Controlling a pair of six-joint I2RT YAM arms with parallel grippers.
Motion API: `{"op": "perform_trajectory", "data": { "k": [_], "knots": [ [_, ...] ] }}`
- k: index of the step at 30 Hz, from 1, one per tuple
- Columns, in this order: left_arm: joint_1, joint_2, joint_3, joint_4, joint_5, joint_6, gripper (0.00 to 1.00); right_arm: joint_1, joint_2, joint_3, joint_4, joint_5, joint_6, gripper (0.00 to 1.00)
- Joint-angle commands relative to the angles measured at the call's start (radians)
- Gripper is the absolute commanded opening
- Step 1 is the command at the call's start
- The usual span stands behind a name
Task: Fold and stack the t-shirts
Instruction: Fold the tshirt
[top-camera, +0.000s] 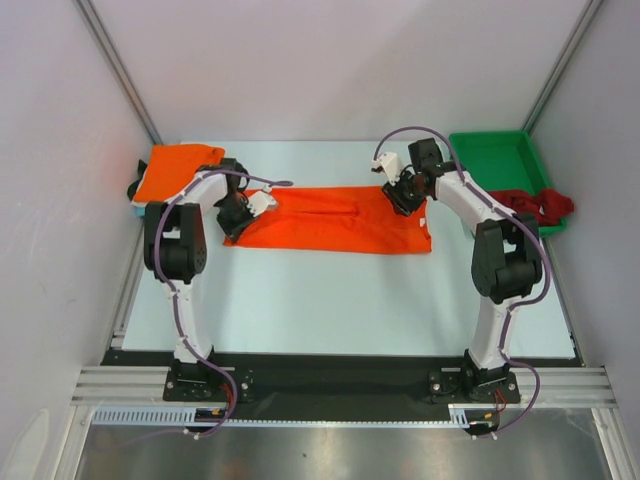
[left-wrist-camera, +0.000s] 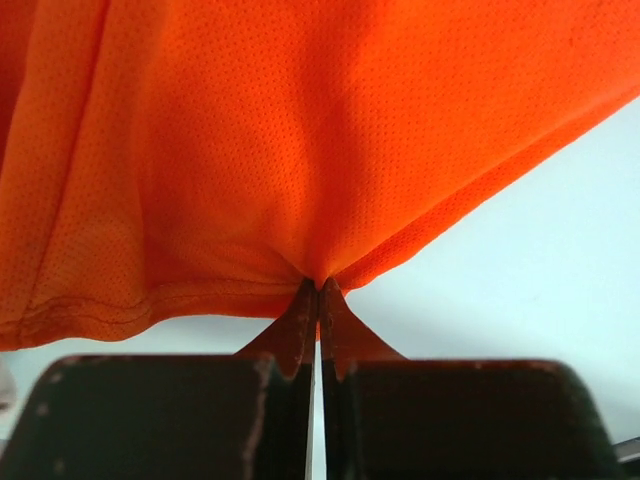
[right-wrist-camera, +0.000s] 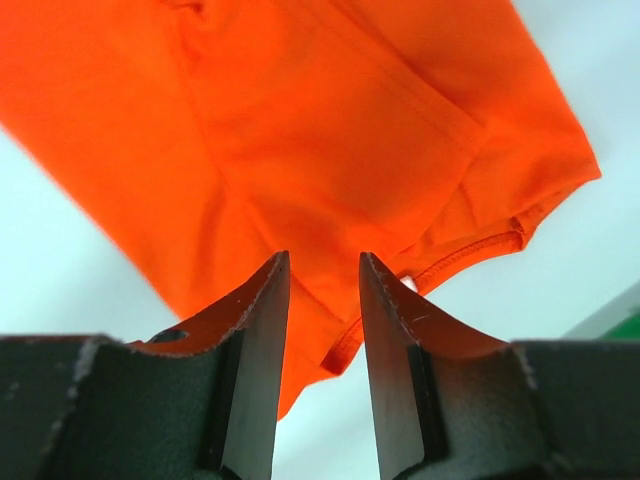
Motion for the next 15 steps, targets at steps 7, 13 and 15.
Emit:
{"op": "perform_trajectory", "data": {
  "k": [7,13,15],
  "knots": [
    [-0.024,-0.172,-0.251,-0.065,0.066,-0.013,0.01,-0.046,0.213,0.207,0.034,0.063,0.068,0.39],
    [-0.087,-0.275,-0.346,-0.114,0.092,-0.044,0.01,-0.048,0.332,0.332,-0.002,0.066,0.062,0.39],
    [-0.110,-0.297,-0.370,-0.131,0.097,-0.052,0.00,-0.048,0.359,0.365,-0.021,0.066,0.061,0.39]
  ]
}}
